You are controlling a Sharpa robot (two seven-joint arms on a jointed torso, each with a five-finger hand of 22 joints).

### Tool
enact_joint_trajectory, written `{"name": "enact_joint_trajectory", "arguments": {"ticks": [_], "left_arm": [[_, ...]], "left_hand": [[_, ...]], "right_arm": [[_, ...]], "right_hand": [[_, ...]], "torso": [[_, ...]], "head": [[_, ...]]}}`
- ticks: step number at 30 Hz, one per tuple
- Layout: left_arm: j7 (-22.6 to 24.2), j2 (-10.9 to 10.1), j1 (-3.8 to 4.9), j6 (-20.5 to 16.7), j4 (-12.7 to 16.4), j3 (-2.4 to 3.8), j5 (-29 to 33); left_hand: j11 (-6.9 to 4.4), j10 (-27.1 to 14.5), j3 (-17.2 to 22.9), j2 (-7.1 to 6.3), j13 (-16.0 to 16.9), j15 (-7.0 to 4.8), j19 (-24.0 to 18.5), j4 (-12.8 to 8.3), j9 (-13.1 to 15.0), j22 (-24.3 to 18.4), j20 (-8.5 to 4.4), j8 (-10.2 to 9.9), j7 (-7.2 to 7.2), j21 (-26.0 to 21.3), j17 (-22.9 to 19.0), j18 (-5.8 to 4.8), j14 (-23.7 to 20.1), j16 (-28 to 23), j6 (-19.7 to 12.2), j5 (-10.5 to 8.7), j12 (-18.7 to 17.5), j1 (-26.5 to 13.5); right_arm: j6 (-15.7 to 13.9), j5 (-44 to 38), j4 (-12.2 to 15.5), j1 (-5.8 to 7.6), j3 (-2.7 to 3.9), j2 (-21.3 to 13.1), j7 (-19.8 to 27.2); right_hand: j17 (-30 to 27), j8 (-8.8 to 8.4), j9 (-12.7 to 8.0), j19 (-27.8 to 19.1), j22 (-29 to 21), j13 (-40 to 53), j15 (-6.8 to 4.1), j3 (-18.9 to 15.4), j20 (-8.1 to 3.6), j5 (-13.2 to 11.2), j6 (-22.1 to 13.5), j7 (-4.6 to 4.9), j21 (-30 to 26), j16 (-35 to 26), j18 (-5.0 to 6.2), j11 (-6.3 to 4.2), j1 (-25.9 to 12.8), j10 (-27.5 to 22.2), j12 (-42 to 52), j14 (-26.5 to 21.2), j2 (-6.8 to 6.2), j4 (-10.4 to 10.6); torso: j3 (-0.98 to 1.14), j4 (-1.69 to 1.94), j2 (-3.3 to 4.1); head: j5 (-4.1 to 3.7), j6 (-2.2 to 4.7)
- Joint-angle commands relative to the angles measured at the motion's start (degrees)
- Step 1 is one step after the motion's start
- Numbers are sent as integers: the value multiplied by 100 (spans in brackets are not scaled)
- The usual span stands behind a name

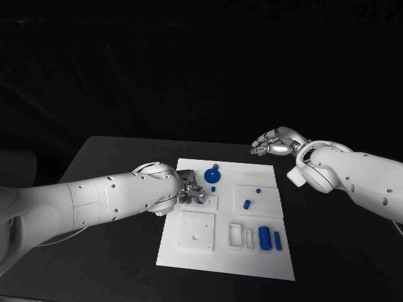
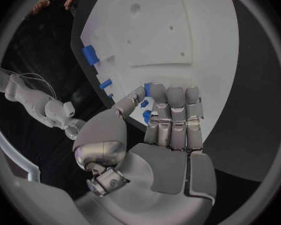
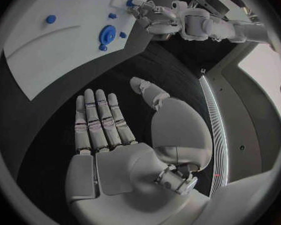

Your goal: Assemble the parts on the task board

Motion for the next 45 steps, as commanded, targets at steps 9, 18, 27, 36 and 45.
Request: {"name": "enact_joint_trajectory", "arguments": {"ticks": [9,18,27,36,45], "left_arm": [[43,-21,66,193,134,35,54],[-23,-27,189,468,188,41,53],[-163,-11,215,882,128,41,70],[-302,188,252,1226,-126,31,-26],[-342,398,292,1373,-342,22,-212]], "left_hand": [[-83,82,153,183,-19,-79,28,11,2,128,-498,61,-128,49,8,-88,117,33,181,578,44,258],[-91,92,169,163,-27,-77,22,10,-2,129,-503,70,-135,55,8,-88,128,39,190,586,47,294],[-94,99,172,156,-33,-74,14,13,-4,128,-502,78,-139,57,9,-88,135,43,200,597,49,309],[-143,210,109,212,-72,-63,5,22,-11,117,-477,208,-195,76,19,-88,216,94,388,1076,101,66],[-185,345,130,277,-77,-73,68,19,49,113,-515,338,-248,96,36,-88,323,152,535,1218,168,-126]], "right_arm": [[93,0,-3,1,1,1,51],[92,1,-9,1,1,16,51],[90,3,-8,1,1,9,50],[91,3,-9,1,1,16,49],[89,3,-16,1,1,32,48]], "right_hand": [[-16,31,-11,-43,18,-5,0,-12,-11,71,-34,107,-33,38,-38,21,24,32,-44,-55,-12,29],[-21,33,-13,-42,25,-5,1,-14,-11,101,-37,108,-42,41,-39,22,23,34,-50,-57,-11,29],[-25,34,-15,-41,32,-5,1,-15,-12,120,-39,109,-49,43,-39,23,24,35,-55,-59,-10,28],[-33,38,-19,-37,44,-4,0,-11,-13,169,-42,109,-63,50,-39,22,36,40,-63,-62,-8,19],[-41,43,-22,-32,58,-4,1,-12,-13,222,-43,109,-77,56,-40,23,40,44,-71,-65,-8,15]], "torso": [[-3,-1,-1],[0,-2,-2],[-1,-2,1],[2,3,1],[0,-7,1]], "head": [[4,12],[14,24],[13,27],[24,12],[39,16]]}}
